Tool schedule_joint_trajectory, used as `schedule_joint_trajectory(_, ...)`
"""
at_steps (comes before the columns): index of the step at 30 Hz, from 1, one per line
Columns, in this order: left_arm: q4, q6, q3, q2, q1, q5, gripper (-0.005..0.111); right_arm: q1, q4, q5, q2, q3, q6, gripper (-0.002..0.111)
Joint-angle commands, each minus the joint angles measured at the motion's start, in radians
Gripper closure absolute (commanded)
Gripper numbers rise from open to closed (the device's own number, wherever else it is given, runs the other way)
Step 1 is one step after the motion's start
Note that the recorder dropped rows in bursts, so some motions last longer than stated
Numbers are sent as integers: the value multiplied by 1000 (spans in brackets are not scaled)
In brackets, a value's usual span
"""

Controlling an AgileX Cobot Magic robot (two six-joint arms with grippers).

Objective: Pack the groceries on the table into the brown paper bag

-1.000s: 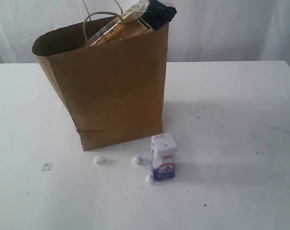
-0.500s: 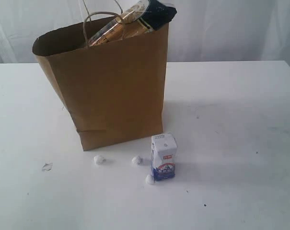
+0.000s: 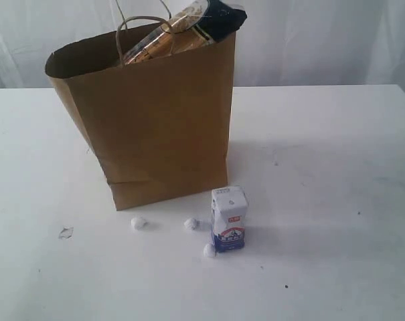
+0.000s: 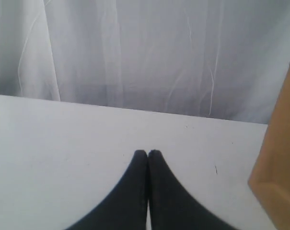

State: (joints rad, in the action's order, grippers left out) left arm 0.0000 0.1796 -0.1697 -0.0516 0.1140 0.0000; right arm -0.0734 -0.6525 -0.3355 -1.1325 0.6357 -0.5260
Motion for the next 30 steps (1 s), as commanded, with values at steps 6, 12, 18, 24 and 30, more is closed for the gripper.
schedule_joint_trajectory(6, 9, 54, 19, 52, -9, 244, 107, 149, 804, -330, 2, 51, 906, 108)
schedule_joint_trajectory(12, 36, 44, 20, 52, -9, 335, 107, 332, 1108, -346, -8, 73, 1136, 108)
schedule_joint_trajectory(18, 115, 20, 35, 52, -9, 382, 107, 511, 1108, -259, -70, 77, 1133, 108)
schedule_joint_trajectory(24, 115, 28, 45, 52, -9, 314, 107, 612, 1124, -272, -128, 91, 1066, 91)
schedule_joint_trajectory(30, 109, 56, 45, 52, -9, 235, 107, 621, 1163, -294, -128, 91, 1056, 48)
